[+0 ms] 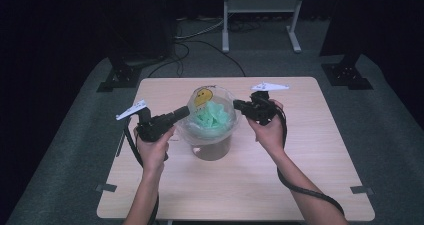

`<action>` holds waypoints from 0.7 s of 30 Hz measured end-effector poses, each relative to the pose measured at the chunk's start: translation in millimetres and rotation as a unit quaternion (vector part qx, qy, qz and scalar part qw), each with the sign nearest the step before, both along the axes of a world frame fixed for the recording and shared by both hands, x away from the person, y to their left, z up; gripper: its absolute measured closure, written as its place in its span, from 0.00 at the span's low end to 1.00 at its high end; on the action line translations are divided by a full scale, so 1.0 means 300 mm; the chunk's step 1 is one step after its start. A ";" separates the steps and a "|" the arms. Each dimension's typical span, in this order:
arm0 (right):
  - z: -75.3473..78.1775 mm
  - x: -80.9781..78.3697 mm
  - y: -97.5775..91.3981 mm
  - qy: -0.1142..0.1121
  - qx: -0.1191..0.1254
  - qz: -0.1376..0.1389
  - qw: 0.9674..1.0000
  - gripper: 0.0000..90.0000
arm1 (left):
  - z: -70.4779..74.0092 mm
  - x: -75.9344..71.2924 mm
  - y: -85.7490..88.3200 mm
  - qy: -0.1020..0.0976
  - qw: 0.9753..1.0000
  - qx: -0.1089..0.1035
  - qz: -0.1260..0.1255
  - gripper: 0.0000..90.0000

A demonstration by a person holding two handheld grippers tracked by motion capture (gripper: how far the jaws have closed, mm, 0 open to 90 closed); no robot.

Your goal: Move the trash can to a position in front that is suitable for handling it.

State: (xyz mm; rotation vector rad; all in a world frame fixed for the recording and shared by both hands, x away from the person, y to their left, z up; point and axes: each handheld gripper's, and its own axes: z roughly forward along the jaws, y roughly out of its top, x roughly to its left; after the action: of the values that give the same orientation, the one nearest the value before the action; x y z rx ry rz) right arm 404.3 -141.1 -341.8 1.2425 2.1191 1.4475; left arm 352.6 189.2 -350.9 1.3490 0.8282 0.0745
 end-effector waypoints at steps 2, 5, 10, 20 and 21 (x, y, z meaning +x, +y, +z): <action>0.007 -0.006 0.001 0.000 0.004 0.006 1.000 0.97 | 0.000 0.000 -0.005 0.000 1.000 0.000 -0.002 0.98; 0.016 -0.015 0.010 0.003 0.008 0.019 1.000 0.97 | -0.002 0.000 -0.016 0.000 1.000 0.003 -0.007 0.98; 0.029 -0.027 0.024 0.011 0.023 0.038 0.999 0.98 | -0.005 -0.001 -0.039 0.000 1.000 0.005 -0.015 0.98; 0.050 -0.049 0.069 0.024 0.047 0.082 0.995 0.98 | -0.023 0.002 -0.111 0.000 0.999 0.026 -0.035 0.98; 0.056 -0.052 0.077 0.029 0.057 0.090 0.994 0.98 | -0.025 0.002 -0.117 0.000 0.999 0.027 -0.036 0.98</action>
State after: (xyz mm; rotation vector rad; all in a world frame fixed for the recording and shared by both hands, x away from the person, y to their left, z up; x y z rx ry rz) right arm 388.6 -118.1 -325.1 1.1701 2.2662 1.6468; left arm 353.3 154.0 -358.4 1.4283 0.7821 0.0407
